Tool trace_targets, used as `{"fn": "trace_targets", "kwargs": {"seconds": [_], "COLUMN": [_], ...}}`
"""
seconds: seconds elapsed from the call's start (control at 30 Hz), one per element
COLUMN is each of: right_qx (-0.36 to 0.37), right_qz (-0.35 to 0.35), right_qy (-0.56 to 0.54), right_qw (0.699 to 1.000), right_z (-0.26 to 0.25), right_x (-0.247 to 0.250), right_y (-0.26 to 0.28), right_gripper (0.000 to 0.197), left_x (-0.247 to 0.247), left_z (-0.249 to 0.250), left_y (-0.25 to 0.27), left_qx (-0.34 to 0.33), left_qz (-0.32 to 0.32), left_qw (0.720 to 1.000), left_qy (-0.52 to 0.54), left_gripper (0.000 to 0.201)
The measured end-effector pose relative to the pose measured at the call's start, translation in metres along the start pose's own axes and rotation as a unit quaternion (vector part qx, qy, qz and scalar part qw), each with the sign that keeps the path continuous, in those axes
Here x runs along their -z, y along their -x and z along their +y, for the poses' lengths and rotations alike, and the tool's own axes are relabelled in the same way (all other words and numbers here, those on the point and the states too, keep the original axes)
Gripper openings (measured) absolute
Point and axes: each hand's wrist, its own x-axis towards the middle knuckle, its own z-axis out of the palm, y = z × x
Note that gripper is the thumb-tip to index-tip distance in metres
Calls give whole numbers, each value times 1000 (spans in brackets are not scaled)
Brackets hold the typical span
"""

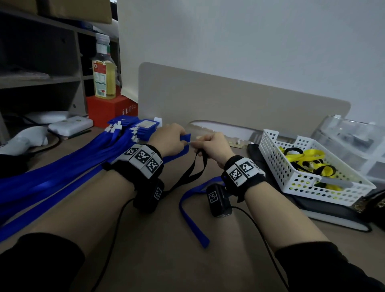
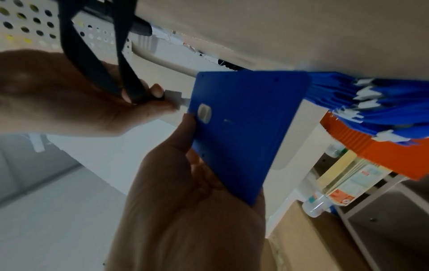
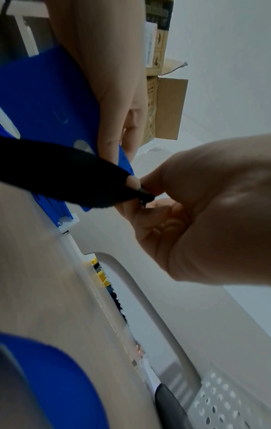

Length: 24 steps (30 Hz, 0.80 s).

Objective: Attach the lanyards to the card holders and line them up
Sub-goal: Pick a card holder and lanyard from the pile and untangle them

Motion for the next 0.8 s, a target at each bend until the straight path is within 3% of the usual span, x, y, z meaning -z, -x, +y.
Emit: {"fn": "trace_targets", "kwargs": {"seconds": [0.13,0.4,0.5,0.57,0.6,0.67,0.73,0.8], "right_qx": [8,-150,-166,-159,-156,-155,-152,-153], "right_qz": [12,40,101,127,131,131,127,108], "right_qy": [13,-186,-263,-322,-347,-386,-423,-454], "right_qw": [1000,970,945,925,915,900,885,871], "right_z": [0,6,5,3,1,-2,-6,-12], "right_x": [-1,14,19,24,26,28,29,30], "right_y": [0,-6,-8,-10,-12,-17,-23,-26], "right_gripper": [19,18,17,20,19,15,16,23], "left_x": [0,5,7,8,7,6,5,3], "left_z": [8,4,4,6,7,12,18,23], "left_y": [1,3,4,3,2,5,8,10], "left_qx": [-25,-84,-54,13,58,126,125,92], "left_qz": [10,3,-7,-30,-55,-118,-172,-195], "left_qw": [999,996,998,989,974,909,844,838], "left_qy": [-22,-12,43,141,213,380,493,502], "left_gripper": [11,14,10,20,20,15,14,15]}}
